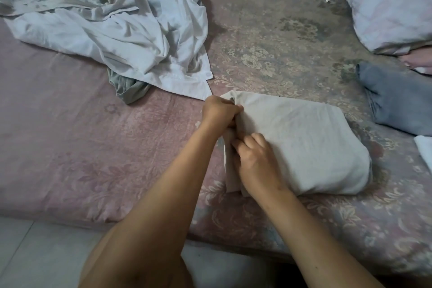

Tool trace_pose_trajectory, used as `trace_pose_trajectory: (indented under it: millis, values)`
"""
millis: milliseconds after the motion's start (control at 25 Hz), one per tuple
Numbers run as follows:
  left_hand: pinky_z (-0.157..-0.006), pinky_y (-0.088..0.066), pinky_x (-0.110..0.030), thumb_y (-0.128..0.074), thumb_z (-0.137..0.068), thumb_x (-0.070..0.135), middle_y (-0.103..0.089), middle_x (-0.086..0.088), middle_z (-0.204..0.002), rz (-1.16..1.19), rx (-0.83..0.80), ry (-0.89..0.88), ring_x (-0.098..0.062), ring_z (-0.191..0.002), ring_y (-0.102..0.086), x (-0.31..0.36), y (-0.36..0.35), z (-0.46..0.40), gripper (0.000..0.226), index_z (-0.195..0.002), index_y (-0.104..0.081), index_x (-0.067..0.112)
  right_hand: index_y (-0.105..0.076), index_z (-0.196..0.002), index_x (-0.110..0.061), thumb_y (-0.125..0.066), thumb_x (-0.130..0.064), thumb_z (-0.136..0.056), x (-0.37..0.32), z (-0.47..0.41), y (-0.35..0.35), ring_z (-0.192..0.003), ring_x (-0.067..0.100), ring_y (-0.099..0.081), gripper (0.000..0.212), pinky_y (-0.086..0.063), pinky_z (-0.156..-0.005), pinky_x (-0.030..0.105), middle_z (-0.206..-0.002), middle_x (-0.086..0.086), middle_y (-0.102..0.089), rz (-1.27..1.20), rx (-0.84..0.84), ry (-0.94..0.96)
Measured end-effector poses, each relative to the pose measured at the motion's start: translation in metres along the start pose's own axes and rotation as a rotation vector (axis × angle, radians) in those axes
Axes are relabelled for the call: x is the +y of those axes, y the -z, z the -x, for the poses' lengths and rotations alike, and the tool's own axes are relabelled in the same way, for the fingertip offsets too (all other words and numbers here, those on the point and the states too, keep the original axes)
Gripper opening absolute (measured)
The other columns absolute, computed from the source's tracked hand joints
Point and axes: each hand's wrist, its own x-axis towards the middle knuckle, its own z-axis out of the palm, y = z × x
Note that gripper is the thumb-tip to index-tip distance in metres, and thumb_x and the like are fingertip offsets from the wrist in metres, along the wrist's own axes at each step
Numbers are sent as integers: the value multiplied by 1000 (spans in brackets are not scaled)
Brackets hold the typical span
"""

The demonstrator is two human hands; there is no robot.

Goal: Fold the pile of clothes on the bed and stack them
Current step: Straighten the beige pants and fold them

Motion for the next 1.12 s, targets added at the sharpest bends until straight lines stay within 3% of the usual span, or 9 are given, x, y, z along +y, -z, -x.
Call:
trace_pose_trajectory:
  millis: [160,360,480,600,720,880,960,1040,1120]
  values:
    - [-53,-55,-26,-69,-86,18,-52,-7,-62,55,-26,-97,-18,-55,-53,8,1,-7,29,-66,-54,4,-69,-87,-5,-69,3,-65,-8,3,4,-96,38,-60,24,-53,-82,40,-89,9,-67,69,-5,-32]
    - [-52,-50,-21,-61,-90,5,-56,4,-52,335,-105,-49,-9,-50,-53,4,-4,-13,24,-68,-56,11,-68,-105,-4,-39,-3,-79,-9,10,2,-118,34,-57,39,-49,-96,44,-118,12,-65,89,-7,-54]
    - [-61,-45,-20,-66,-87,10,-55,3,-57,-60,26,-219,-7,-60,-50,-8,-1,-19,13,-75,-66,5,-70,-102,-3,-33,-1,-78,-12,15,1,-117,31,-58,44,-49,-96,42,-114,11,-67,55,-49,-50]
    - [-73,-43,-26,-71,-82,15,-63,-15,-71,-334,158,-414,-26,-79,-58,-12,-2,-26,13,-80,-73,3,-68,-108,-6,-39,-4,-79,-12,11,2,-121,31,-55,41,-44,-101,45,-114,9,-67,76,-65,-56]
    - [-57,-34,-20,-68,-85,14,-57,-11,-65,-321,101,-398,-16,-64,-49,-7,0,-22,19,-74,-68,-1,-65,-116,-12,-47,-11,-79,-12,10,6,-124,26,-53,41,-43,-101,49,-120,3,-65,144,-116,-83]
    - [-56,-32,-24,-70,-82,16,-55,-10,-60,-346,194,-407,-22,-61,-50,-13,-8,-20,21,-66,-62,6,-68,-113,-9,-29,-7,-75,-14,10,3,-116,26,-60,54,-47,-94,49,-113,5,-68,143,-151,-47]
    - [-59,-34,-23,-74,-78,17,-58,-7,-68,-253,278,-386,-23,-67,-54,-13,-11,-17,19,-78,-58,7,-69,-111,-10,-31,-8,-73,-11,7,4,-115,27,-60,53,-47,-93,49,-114,7,-68,158,-167,-42]
    - [-59,-36,-18,-80,-72,21,-53,0,-77,-135,327,-371,-16,-71,-52,-11,-7,-14,40,-89,-45,10,-68,-110,-11,-45,-11,-74,-7,5,8,-121,29,-56,43,-43,-96,55,-124,10,-62,186,-185,-75]
    - [-67,-40,-22,-77,-75,31,-56,-1,-87,-195,280,-396,-15,-79,-53,-8,-5,-12,44,-98,-46,11,-68,-111,-12,-59,-15,-72,-8,6,10,-127,31,-50,40,-38,-98,62,-131,8,-58,210,-234,-133]
